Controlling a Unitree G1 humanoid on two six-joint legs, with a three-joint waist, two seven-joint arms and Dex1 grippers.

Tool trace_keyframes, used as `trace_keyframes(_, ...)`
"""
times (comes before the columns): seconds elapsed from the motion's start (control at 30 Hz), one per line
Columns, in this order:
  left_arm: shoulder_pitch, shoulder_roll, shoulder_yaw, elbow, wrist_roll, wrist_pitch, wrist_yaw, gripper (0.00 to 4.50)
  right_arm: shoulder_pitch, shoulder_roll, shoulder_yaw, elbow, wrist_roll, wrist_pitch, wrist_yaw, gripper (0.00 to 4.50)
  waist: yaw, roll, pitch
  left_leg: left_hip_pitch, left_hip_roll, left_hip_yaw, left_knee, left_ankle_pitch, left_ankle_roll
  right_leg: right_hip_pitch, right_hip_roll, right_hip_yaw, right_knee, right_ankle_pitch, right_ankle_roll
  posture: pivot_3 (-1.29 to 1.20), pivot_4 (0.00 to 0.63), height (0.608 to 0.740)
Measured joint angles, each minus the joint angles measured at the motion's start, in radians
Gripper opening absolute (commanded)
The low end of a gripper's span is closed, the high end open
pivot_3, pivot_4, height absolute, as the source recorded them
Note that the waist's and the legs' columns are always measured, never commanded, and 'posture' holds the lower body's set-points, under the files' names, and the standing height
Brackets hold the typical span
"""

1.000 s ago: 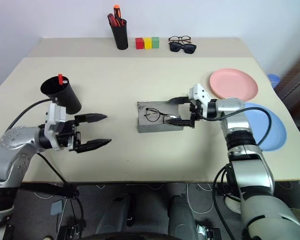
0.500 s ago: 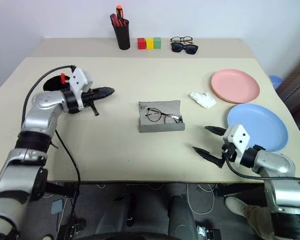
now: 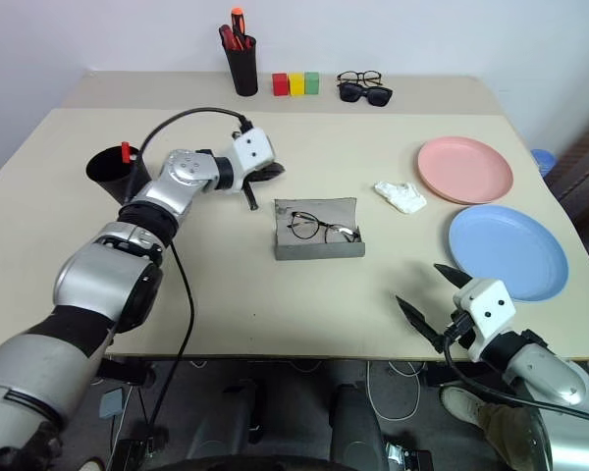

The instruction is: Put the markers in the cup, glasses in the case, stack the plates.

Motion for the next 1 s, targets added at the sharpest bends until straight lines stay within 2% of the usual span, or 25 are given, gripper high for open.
trace_keyframes(0.1,-0.002,-0.013,-0.004,0.022,0.008,0.022,-0.088,0.01,0.01,0.004,0.001,-0.001,0.0,-0.014,-0.012,4.5,0.001,0.0,0.0,0.0,0.0,0.0,0.0,0.0,0.0,0.0,0.0,0.0,0.0,0.0,-0.001,0.0,0.15,0.74)
trace_keyframes(0.27,-0.019,-0.011,0.035,0.019,-0.038,0.108,-0.366,0.01,0.013,0.005,0.005,-0.001,0.0,-0.022,-0.028,4.5,0.003,0.0,0.0,-0.001,0.0,0.0,0.0,0.0,0.0,0.0,0.0,0.0,0.0,0.001,-0.002,0.0,0.15,0.74)
trace_keyframes(0.37,-0.019,0.0,0.052,-0.011,-0.071,0.133,-0.539,0.01,0.008,0.006,0.015,-0.001,-0.001,-0.027,-0.037,4.5,0.002,0.0,0.0,0.0,0.0,0.0,0.0,0.0,0.0,0.0,0.0,0.0,0.0,0.001,-0.002,0.0,0.15,0.74)
trace_keyframes(0.5,0.013,-0.001,0.052,-0.072,-0.097,0.15,-0.674,0.01,-0.016,0.005,0.037,-0.001,-0.001,-0.027,-0.043,4.5,0.002,0.0,0.0,0.0,0.0,0.0,0.0,0.0,0.0,0.0,0.0,0.0,0.0,0.001,-0.002,0.0,0.15,0.74)
trace_keyframes(0.73,0.119,-0.006,0.002,-0.208,-0.104,0.24,-0.775,0.01,-0.035,-0.004,0.037,0.004,0.001,-0.022,-0.045,4.5,0.001,0.0,0.0,0.0,0.0,-0.001,0.001,0.0,0.001,0.001,0.0,0.0,0.002,0.001,-0.002,0.0,0.15,0.74)
trace_keyframes(1.0,0.204,-0.021,-0.026,-0.403,-0.113,0.29,-0.747,0.01,-0.022,-0.004,0.001,0.005,0.002,-0.007,-0.079,4.5,0.003,0.001,-0.001,0.001,0.0,-0.002,0.003,0.0,0.001,0.004,0.0,0.0,0.001,0.001,-0.003,0.0,0.15,0.74)
